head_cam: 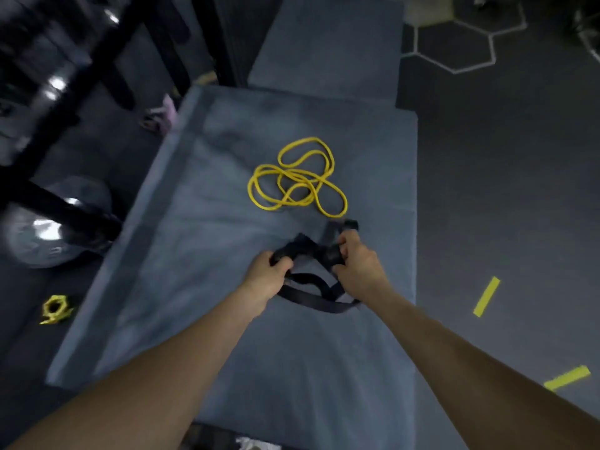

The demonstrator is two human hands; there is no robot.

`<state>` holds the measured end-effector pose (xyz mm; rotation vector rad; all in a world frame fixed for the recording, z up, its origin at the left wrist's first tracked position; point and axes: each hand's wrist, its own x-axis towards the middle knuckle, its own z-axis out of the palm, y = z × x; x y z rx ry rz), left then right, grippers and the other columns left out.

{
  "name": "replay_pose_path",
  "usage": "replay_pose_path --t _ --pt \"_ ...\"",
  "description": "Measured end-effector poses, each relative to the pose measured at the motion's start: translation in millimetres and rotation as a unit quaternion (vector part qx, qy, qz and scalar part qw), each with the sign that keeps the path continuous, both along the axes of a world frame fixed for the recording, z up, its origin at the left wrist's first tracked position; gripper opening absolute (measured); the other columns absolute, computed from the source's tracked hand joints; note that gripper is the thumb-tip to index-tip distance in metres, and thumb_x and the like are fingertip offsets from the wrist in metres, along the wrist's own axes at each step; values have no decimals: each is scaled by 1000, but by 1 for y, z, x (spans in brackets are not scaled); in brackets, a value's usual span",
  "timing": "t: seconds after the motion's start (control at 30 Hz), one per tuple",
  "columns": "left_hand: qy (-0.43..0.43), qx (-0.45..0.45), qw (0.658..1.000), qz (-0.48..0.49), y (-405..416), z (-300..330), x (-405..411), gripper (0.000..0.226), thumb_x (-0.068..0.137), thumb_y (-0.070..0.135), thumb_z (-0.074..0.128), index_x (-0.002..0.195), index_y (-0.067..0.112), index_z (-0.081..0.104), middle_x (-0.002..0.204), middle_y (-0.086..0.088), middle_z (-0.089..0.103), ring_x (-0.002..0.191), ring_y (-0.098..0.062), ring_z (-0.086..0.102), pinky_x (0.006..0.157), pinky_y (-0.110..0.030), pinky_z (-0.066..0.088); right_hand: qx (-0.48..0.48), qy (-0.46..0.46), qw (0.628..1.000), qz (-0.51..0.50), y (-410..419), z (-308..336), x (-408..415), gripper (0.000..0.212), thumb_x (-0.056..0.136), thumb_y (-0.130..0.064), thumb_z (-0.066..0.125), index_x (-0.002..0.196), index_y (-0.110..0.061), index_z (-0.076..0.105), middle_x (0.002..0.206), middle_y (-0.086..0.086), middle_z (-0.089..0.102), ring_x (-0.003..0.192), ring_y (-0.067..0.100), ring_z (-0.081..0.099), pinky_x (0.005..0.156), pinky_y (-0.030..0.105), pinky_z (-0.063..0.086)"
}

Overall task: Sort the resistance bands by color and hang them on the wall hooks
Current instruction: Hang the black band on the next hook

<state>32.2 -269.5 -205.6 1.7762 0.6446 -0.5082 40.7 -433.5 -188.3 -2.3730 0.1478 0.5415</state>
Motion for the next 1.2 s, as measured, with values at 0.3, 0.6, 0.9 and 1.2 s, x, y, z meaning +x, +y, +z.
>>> replay_pose_path --t 0.3,0.6,0.9,1.2 --pt "-94 28 984 147 103 181 -34 12 90 13 53 79 7 51 83 -17 62 68 -26 60 66 -36 55 12 -55 987 148 85 167 19 22 76 -7 58 96 -5 50 102 20 58 94 35 57 74 38 46" --pt "-224 51 946 228 189 336 -104 6 92 14 51 87 12 53 83 -8 60 79 -24 60 64 -35 52 11 -189 933 305 188 323 0 31 78 -1 54 108 -4 59 105 14 63 104 33 58 79 32 46" --pt "-391 -36 883 257 252 455 -152 11 88 8 58 83 17 56 87 -6 61 91 -20 59 67 -26 41 172 -128 943 254 284 436 -31 55 95 -47 41 83 3 61 78 12 56 73 25 53 71 32 37" --pt "-420 88 900 78 273 515 -167 30 87 1 58 109 18 50 101 1 66 84 -8 55 75 -18 46 602 87 793 41 326 533 -64 28 96 -27 49 92 -1 59 77 13 61 64 24 56 45 26 51"
